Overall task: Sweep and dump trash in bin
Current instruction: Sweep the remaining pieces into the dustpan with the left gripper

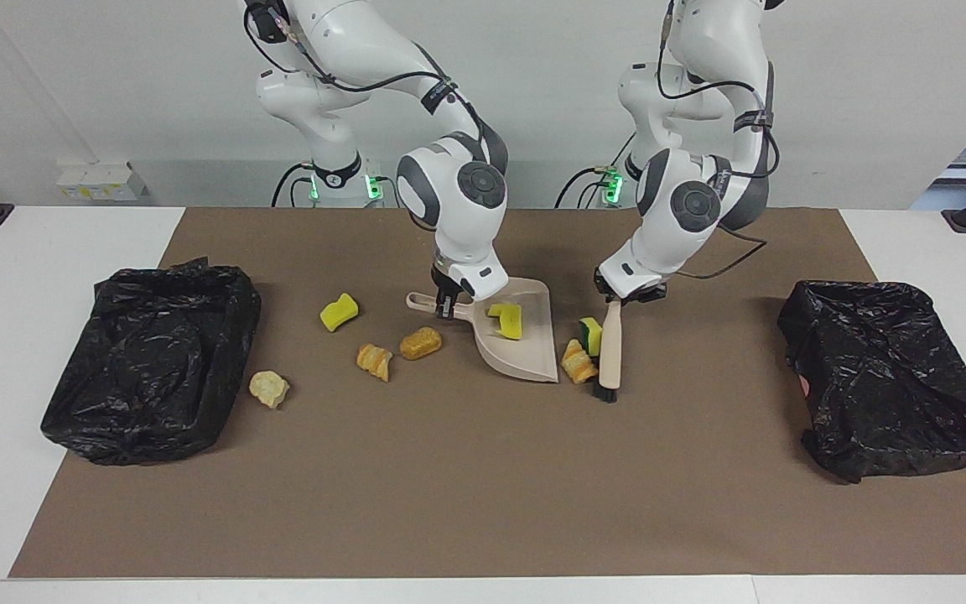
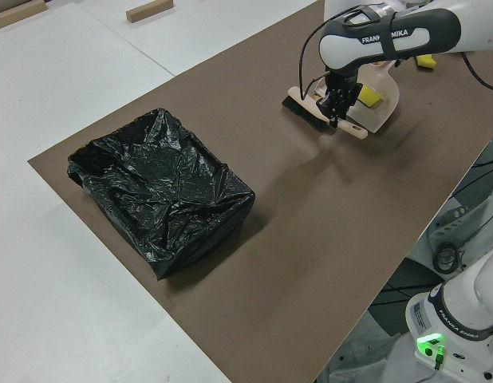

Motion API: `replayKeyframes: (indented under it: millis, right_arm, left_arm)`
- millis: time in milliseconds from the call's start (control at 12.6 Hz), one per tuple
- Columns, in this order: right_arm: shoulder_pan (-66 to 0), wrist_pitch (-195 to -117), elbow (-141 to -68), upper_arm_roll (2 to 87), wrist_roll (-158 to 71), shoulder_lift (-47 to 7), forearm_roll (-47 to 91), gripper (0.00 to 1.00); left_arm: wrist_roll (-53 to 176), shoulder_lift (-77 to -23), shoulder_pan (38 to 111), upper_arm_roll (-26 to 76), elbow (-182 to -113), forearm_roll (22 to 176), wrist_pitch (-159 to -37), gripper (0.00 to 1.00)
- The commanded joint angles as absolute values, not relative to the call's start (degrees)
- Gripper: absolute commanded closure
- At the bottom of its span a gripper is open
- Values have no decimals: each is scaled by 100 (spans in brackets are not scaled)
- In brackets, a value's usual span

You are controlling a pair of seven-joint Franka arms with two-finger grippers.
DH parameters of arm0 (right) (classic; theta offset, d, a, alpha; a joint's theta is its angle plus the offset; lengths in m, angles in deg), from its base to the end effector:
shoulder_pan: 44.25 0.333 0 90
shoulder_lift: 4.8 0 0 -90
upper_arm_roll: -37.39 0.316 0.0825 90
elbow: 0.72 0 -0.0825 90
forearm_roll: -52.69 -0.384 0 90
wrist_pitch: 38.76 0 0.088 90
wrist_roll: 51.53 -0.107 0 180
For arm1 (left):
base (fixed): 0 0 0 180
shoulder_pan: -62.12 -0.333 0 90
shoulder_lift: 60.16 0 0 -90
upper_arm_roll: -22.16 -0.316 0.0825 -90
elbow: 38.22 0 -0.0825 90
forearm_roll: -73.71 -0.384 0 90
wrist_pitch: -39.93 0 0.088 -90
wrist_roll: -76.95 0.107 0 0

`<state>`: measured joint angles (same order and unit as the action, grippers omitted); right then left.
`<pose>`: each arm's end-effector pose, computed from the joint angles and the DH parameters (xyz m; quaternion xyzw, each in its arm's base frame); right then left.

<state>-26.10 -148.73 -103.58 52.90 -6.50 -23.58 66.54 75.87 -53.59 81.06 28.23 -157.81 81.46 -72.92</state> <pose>0.5273 0.3179 0.3589 0.7362 0.6671 -0.0996 0.0559 0.4843 -0.2348 0.3541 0.9759 -0.1732 -0.1271 0.0371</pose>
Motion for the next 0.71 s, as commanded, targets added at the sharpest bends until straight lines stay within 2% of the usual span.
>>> replayKeyframes:
  millis: [0,237,633]
  right_arm:
    - [-2658,-14906,-10390,5330,-864,-2317,6728,100]
    - [-2693,-14924,-10390,5330,-838,-2326,6728,100]
    - [-2720,-14915,-10355,5330,-776,-2343,6737,100]
  left_arm:
    - [7660,-5559,8522,2805,-15863,8527,-6836,100]
    - [6796,-5646,8646,3015,-15688,9189,-6957,100]
    - [4738,-5638,8646,3367,-15564,9541,-7905,100]
